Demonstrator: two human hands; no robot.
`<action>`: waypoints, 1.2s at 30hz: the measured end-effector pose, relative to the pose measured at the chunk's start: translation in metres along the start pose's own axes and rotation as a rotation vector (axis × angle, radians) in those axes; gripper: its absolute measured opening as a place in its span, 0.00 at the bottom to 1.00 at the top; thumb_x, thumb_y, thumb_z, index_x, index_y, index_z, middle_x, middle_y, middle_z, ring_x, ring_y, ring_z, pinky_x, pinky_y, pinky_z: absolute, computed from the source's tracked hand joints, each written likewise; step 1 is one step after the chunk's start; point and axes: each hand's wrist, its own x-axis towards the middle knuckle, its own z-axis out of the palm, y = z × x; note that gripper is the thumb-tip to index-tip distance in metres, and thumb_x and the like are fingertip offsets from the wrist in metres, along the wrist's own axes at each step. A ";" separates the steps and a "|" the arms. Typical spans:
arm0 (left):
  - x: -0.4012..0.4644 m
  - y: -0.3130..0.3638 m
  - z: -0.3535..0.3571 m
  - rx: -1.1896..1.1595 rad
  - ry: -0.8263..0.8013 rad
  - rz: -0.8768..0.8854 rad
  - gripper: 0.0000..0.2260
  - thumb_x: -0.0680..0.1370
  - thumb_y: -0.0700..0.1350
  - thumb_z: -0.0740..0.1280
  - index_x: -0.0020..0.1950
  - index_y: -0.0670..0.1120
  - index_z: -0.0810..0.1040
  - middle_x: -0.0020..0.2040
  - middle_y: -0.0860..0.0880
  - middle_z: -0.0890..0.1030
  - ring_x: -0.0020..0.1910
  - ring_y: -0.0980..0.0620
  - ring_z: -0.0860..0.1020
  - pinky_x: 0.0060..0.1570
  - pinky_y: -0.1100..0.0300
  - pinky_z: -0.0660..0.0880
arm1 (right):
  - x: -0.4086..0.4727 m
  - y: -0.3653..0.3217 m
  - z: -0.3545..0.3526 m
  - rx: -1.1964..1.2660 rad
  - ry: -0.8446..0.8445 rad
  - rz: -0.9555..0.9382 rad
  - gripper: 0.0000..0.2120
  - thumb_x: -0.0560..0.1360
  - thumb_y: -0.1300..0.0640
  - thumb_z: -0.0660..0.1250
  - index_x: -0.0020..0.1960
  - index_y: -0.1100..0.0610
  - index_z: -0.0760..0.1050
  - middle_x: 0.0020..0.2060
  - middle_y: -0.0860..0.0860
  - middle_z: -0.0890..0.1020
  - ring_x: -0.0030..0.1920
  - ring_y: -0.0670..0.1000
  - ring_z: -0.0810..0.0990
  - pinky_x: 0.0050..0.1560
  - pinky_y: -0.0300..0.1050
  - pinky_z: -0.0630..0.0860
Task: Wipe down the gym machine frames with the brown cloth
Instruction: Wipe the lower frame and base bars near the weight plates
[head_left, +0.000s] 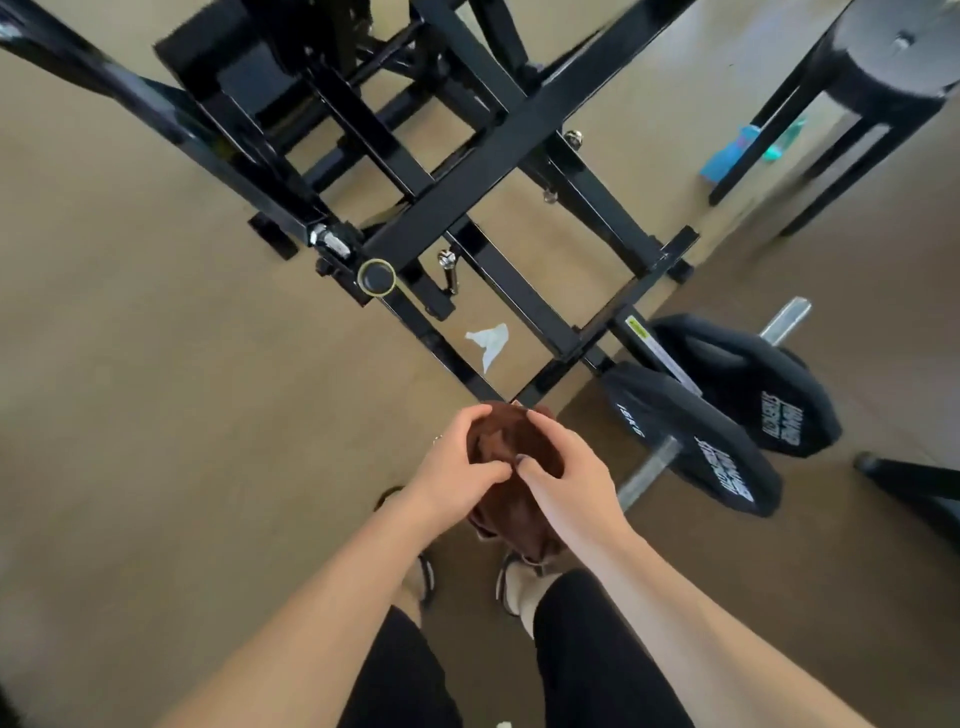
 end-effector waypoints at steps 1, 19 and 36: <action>0.015 -0.001 0.000 0.002 -0.012 0.009 0.27 0.77 0.40 0.72 0.68 0.62 0.67 0.61 0.56 0.74 0.52 0.65 0.73 0.35 0.79 0.71 | 0.012 0.005 0.004 0.005 0.018 0.001 0.23 0.79 0.43 0.66 0.71 0.30 0.64 0.53 0.22 0.69 0.52 0.26 0.70 0.48 0.27 0.64; 0.308 0.021 -0.085 0.306 0.150 0.559 0.28 0.81 0.42 0.63 0.76 0.60 0.58 0.64 0.53 0.74 0.60 0.54 0.77 0.54 0.64 0.80 | 0.340 -0.012 0.071 -0.282 0.468 -0.644 0.20 0.86 0.51 0.56 0.77 0.44 0.68 0.74 0.51 0.66 0.68 0.53 0.71 0.66 0.50 0.75; 0.396 0.065 -0.084 1.241 0.448 0.825 0.22 0.86 0.53 0.49 0.77 0.50 0.68 0.76 0.45 0.70 0.76 0.44 0.64 0.76 0.45 0.56 | 0.364 0.098 0.085 -0.744 0.791 -0.342 0.26 0.85 0.39 0.46 0.78 0.48 0.64 0.63 0.56 0.76 0.59 0.57 0.73 0.60 0.53 0.72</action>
